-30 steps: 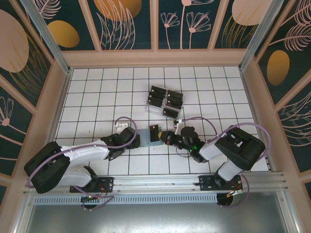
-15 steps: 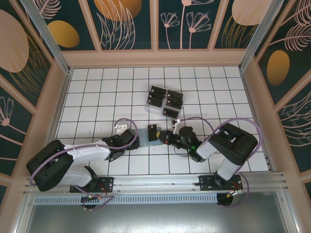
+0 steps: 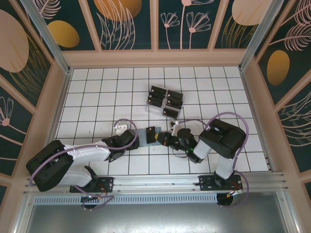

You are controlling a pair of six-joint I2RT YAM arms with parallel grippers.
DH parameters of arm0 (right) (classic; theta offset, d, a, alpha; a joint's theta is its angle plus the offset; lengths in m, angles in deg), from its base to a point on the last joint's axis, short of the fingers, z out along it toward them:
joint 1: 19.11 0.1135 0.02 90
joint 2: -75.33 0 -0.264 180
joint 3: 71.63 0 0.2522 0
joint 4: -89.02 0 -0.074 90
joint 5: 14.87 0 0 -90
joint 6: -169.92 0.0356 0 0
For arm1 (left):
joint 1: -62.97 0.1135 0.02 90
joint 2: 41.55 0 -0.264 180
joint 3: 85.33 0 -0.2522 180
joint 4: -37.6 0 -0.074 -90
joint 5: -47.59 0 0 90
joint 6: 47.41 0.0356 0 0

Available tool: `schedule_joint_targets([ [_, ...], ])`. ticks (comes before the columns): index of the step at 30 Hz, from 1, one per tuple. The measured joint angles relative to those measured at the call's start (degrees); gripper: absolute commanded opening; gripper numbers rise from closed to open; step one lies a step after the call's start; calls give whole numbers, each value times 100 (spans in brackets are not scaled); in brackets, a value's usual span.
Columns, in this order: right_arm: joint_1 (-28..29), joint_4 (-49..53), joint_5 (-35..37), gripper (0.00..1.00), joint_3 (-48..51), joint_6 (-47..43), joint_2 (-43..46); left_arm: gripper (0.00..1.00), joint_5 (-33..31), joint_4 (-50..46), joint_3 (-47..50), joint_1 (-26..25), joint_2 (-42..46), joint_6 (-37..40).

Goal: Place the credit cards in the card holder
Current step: Insert the credit card into the card slot.

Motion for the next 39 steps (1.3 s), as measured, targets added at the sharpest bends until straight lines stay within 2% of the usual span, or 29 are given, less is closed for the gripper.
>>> schedule_joint_targets([
  [20,59,-651,-107,0,-107,376,-566,99,-20,48,50,-15,72,-17],
  [29,61,-815,-131,0,-146,450,-678,98,87,-378,-70,-11,400,-11],
  [39,61,-938,-155,0,-175,555,-809,99,256,-177,-195,-11,319,50],
])
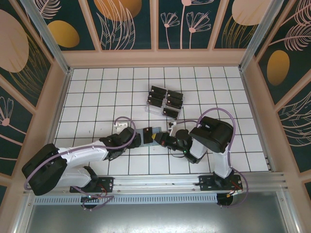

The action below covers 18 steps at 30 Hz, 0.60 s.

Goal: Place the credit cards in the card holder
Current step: Insert the credit card into the card slot.

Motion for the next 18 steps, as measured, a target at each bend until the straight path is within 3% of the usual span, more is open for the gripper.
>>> schedule_joint_targets([
  [7,0,-52,0,0,7,20,0,98,-4,199,39,-24,-404,-24],
  [18,-212,-101,9,0,330,20,472,98,-170,424,208,-63,-297,-413],
])
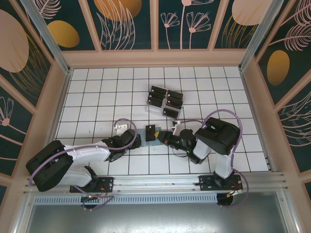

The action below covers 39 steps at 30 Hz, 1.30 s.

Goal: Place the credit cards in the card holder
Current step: Insert the credit card into the card slot.

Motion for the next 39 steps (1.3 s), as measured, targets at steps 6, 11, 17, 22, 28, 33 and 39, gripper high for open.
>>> schedule_joint_targets([
  [6,-74,4,22,0,101,-2,42,98,-7,22,9,0,0,-46],
  [11,-74,7,57,0,98,-2,42,98,-20,24,9,0,-17,-46],
  [17,-72,0,66,0,87,0,-17,99,-94,-22,-55,-26,-122,-42],
  [22,-61,2,116,0,83,4,-153,99,-173,-223,-232,-52,-293,-42],
  [28,-61,-7,153,0,83,4,-201,98,-227,-391,-374,-87,-415,-48],
  [33,-50,-28,153,0,46,7,-234,99,-289,-428,-415,-127,-470,-81],
  [39,22,-48,151,0,-94,35,-319,98,-304,-431,-415,-136,-474,-111],
])
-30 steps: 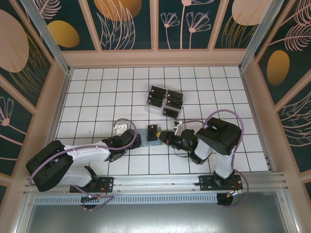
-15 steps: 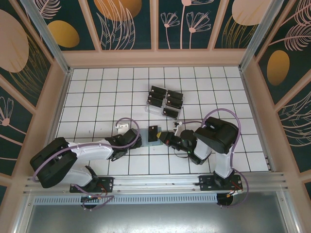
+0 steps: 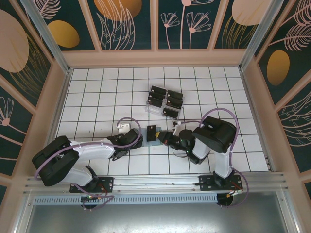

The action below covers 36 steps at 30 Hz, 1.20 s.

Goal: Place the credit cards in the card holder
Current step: Insert the credit card into the card slot.

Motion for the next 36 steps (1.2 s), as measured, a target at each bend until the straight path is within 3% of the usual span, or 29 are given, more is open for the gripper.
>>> schedule_joint_targets([
  [36,131,-249,146,0,-46,168,-280,98,-57,114,92,-33,35,-39],
])
